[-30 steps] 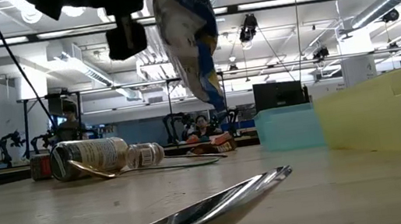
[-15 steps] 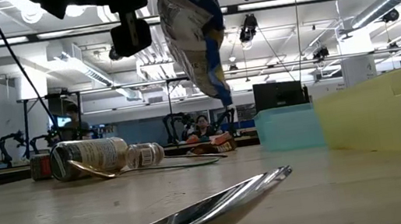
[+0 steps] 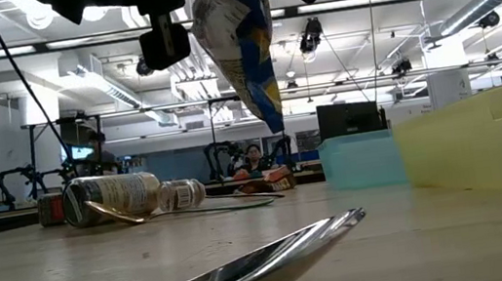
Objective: Pick & Place Food Item
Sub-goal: Put the blue noodle pack into the blue bin
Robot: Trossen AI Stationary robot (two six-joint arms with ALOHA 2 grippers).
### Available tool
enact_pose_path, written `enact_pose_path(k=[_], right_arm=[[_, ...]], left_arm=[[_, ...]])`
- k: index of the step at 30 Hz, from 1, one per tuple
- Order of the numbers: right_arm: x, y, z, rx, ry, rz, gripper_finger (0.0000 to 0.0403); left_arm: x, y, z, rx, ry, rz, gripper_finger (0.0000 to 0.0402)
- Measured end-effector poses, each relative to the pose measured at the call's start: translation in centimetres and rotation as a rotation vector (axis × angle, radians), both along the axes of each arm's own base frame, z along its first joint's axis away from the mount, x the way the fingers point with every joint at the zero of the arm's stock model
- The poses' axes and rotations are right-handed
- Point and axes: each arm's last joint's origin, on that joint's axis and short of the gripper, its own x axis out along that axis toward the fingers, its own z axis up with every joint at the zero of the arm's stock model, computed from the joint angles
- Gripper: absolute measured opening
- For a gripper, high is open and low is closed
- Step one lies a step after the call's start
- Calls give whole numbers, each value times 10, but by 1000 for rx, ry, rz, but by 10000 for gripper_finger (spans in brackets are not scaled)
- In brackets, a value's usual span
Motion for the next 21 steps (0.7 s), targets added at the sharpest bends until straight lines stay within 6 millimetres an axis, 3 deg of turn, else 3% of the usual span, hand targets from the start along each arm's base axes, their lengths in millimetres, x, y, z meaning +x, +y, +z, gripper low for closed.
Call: enact_pose_path(k=[2,9,21], right_arm=[[0,0,0,-1,1,1,22],[0,0,0,6,0,4,17],[-1,3,0,38,4,18,15]], left_arm=[[0,0,0,0,0,-1,0],[0,0,0,-7,2,-14,17],[-1,-1,1,-44,10,-53,153]])
